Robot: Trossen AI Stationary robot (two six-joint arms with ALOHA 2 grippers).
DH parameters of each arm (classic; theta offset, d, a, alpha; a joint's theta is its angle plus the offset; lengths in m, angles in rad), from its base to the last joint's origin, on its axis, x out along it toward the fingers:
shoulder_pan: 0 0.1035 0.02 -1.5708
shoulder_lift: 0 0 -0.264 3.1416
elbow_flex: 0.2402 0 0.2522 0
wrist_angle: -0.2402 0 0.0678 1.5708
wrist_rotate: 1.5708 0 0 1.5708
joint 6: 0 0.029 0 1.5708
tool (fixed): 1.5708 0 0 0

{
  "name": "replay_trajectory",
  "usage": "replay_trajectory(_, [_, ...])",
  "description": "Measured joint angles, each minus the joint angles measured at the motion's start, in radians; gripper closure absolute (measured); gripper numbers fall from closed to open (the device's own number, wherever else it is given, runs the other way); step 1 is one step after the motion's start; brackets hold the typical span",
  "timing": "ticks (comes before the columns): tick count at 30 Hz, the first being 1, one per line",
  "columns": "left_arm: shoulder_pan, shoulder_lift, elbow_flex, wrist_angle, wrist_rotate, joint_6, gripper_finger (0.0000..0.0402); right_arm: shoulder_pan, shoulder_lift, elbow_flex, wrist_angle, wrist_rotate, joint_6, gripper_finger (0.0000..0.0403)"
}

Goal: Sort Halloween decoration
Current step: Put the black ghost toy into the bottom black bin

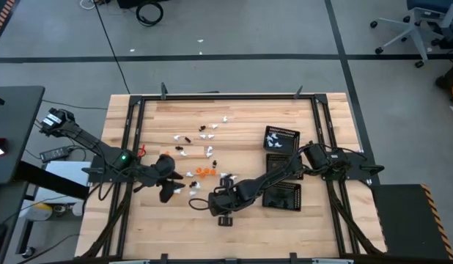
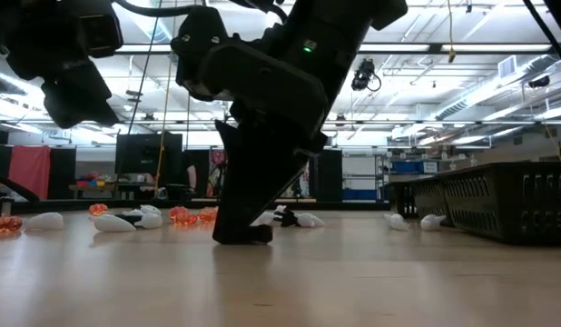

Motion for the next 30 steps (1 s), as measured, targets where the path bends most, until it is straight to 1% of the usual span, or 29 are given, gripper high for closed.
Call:
replay_trajectory(4, [0.0,0.0,0.0,-0.017,0.016,0.088,0.0209,-0.005,0.0,0.0,-0.005,-0.015,0.043,0.0362])
replay_trajectory(6, [0.0,0.0,0.0,-0.018,0.029,0.137,0.0209,-0.012,-0.002,0.012,-0.021,-0.023,0.044,0.0372])
replay_trajectory(8, [-0.001,0.0,0.0,-0.021,0.032,0.18,0.0209,-0.025,-0.001,0.035,-0.054,-0.029,0.048,0.0373])
replay_trajectory(12, [0.0,0.0,0.0,-0.029,0.044,0.202,0.0209,-0.055,-0.002,0.114,-0.126,-0.076,0.071,0.0357])
replay_trajectory(16, [0.0,0.0,0.0,-0.031,0.076,0.208,0.0209,-0.072,-0.01,0.196,-0.223,-0.08,0.079,0.0339])
replay_trajectory(22, [0.0,0.0,0.0,-0.034,0.074,0.231,0.0209,-0.075,-0.009,0.217,-0.218,-0.082,0.091,0.0312])
replay_trajectory(30, [0.0,0.0,0.0,-0.036,0.072,0.237,0.0209,-0.075,-0.009,0.217,-0.243,-0.104,0.085,0.0307])
